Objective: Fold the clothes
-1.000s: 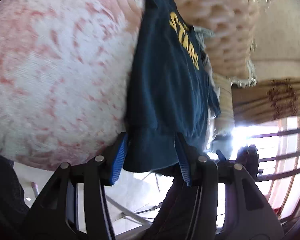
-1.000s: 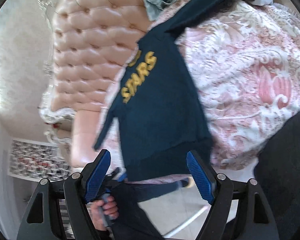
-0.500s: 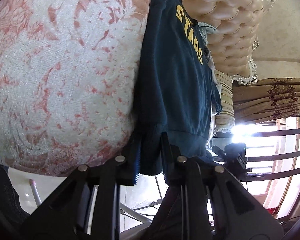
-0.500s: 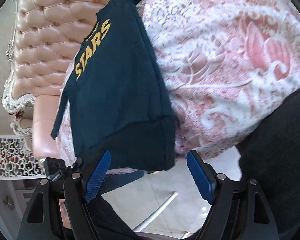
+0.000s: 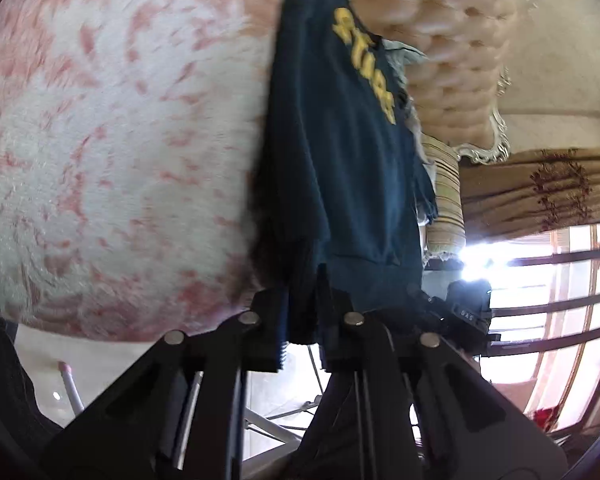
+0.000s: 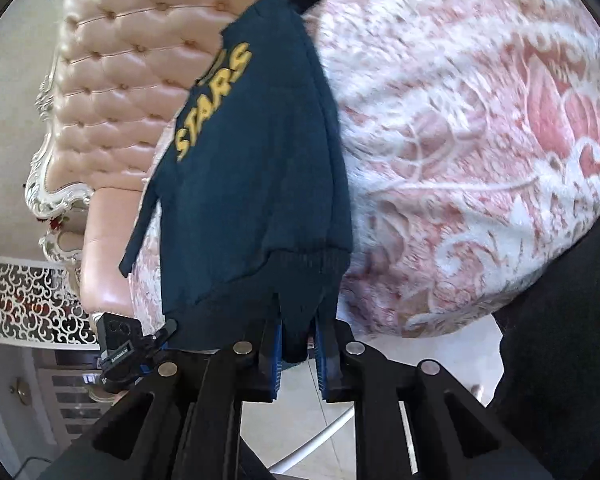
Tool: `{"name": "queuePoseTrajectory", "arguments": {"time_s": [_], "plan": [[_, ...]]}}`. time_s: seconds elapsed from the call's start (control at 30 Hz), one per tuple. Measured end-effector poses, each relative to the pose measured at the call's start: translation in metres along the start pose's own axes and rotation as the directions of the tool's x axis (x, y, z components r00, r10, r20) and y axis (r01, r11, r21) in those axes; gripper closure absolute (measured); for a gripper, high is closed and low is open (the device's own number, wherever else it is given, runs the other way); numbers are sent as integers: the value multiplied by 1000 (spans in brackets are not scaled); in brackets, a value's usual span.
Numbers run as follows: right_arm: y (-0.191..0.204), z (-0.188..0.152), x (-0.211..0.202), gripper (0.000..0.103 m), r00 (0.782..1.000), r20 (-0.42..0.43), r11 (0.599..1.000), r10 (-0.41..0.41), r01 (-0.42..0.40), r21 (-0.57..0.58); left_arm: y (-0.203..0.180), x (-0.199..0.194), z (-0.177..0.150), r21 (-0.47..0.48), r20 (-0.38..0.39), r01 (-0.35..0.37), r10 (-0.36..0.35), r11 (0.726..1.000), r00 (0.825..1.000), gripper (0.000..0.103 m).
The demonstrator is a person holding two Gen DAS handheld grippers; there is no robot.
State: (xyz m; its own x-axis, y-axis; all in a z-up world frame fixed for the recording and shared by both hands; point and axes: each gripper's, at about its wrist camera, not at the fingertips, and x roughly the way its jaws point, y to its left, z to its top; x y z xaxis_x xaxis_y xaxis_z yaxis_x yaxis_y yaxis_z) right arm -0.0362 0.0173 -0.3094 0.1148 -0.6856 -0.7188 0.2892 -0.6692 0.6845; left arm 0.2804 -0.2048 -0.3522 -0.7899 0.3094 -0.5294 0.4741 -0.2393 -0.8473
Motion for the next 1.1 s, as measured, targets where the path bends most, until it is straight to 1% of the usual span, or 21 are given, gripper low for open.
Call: {"name": "queuePoseTrajectory", "arguments": {"time_s": [0.17,0.23,0.43,0.47,0.5,0.57,0.6,0.63,0.7,0.73,0.77,0.8,0.83,0.87,0.9,0.93,0.97,1.0,1.03,1.07,1.1], "plan": [[28,5,-32,93,998,62,997,8,-4,-74,-33,-16,-10,61,12,14,-15,998,1000,93],[30,5,-38,93,998,56,997,-4,8,-82,-37,-15,-14,72,2,0,0,997,1000,93],[-5,-3,1,93,996,-25,996,-85,84,-20,-10,-4,-18,10,-31,-60,60,998,998,93],[-11,-3,5,92,995,-36,996,-90,90,-2,-9,-5,-17,-3,-33,-68,68,998,997,93],[-17,-4,9,87,995,-47,995,-93,94,19,-8,-7,-17,-14,-35,-72,71,997,997,92],[-13,-5,3,86,990,-57,992,-127,127,-1,-10,-18,-17,-16,-36,-50,49,999,998,85],[-10,-5,0,84,987,-61,989,-146,146,-15,-12,-27,-17,-5,-18,-45,45,999,999,75],[-7,-6,-4,83,984,-65,986,-165,164,-30,-12,-38,-15,2,12,-44,44,999,999,62],[1,-8,-13,81,975,-63,975,-215,210,-70,-8,-68,-7,3,107,-31,31,1000,994,50],[8,-10,-20,81,968,-48,965,-248,242,-103,-4,-85,-2,2,171,-29,28,1000,985,49],[16,-11,-26,80,959,-23,951,-282,277,-139,-1,-101,3,5,239,-33,31,999,970,49],[25,-11,-32,73,948,12,932,-318,314,-181,2,-117,8,10,310,-42,37,999,950,49],[35,-10,-36,68,940,41,914,-340,340,-220,3,-133,14,21,387,-69,56,997,920,49],[46,-10,-36,58,937,76,899,-340,348,-267,3,-142,19,32,440,-97,73,995,895,49],[58,-9,-35,52,936,115,881,-332,352,-317,3,-151,24,42,491,-125,88,991,867,49],[69,-9,-31,50,935,141,866,-324,354,-353,4,-160,29,43,535,-143,99,989,839,49],[81,-8,-25,48,938,154,855,-311,347,-386,8,-167,37,15,559,-125,96,992,823,49],[92,-7,-15,42,944,153,847,-291,329,-417,15,-174,46,-19,583,-95,88,995,807,49],[102,-5,-4,38,952,148,840,-269,307,-448,27,-180,55,-71,606,-25,63,997,793,49],[109,-3,8,34,953,135,833,-271,302,-464,40,-186,65,-115,621,42,39,992,783,49],[112,-2,22,34,954,113,830,-278,298,-472,54,-192,74,-157,637,110,16,981,771,49]]}}
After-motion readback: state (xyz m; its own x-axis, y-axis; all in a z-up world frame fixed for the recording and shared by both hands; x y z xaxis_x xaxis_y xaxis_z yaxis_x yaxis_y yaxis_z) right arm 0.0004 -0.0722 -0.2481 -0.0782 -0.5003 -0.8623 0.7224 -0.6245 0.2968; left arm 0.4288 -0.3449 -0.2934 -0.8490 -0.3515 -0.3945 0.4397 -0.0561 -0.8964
